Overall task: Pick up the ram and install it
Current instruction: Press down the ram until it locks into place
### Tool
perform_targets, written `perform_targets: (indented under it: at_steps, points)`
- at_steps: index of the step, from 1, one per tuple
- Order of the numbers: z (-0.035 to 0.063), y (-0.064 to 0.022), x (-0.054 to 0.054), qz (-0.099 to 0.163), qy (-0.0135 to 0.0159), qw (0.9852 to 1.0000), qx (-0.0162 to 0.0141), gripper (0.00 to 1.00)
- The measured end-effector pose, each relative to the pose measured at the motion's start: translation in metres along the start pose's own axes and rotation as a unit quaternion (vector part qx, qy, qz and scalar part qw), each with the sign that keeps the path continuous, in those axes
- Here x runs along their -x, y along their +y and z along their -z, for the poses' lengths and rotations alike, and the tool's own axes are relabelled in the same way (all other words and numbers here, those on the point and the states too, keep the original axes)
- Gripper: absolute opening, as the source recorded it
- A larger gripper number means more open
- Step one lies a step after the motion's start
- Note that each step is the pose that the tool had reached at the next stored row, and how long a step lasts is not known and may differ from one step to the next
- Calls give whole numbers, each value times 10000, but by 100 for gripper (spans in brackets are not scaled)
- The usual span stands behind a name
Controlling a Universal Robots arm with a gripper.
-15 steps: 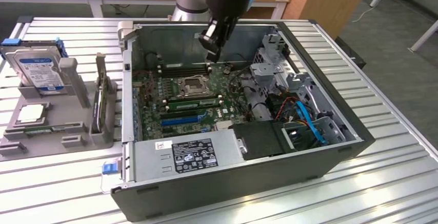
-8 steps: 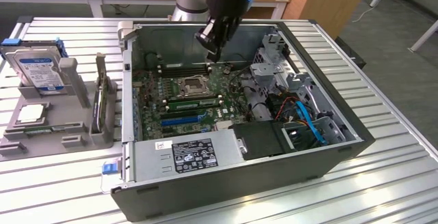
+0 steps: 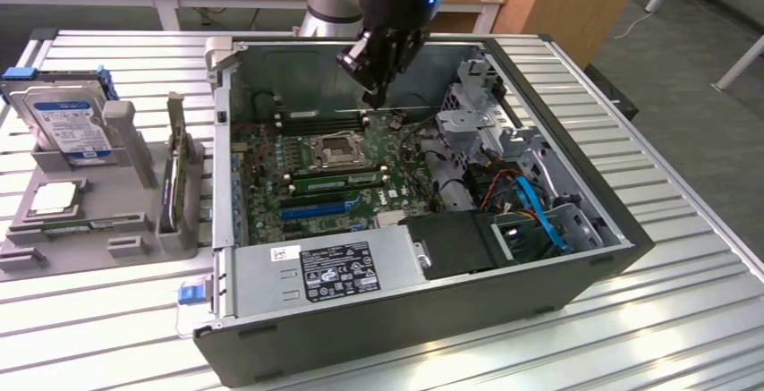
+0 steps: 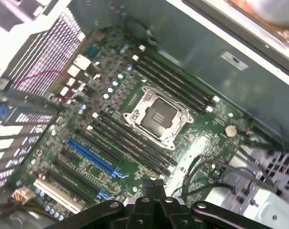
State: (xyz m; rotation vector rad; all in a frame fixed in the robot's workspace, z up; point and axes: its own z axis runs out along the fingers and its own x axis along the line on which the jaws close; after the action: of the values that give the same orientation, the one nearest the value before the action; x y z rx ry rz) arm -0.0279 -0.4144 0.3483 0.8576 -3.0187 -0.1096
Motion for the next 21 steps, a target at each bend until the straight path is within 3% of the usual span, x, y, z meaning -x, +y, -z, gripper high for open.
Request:
perform_targets:
  at_steps: [6,11,16,21]
  points:
    - [-3,0,0,-544,-37,9985,-9,11]
    - [-5,0,0,-996,-67,9950,-18,11]
    - [-8,-1,0,-1443,-98,9895,-26,11]
    - [-12,-1,0,-1894,-128,9818,-34,11]
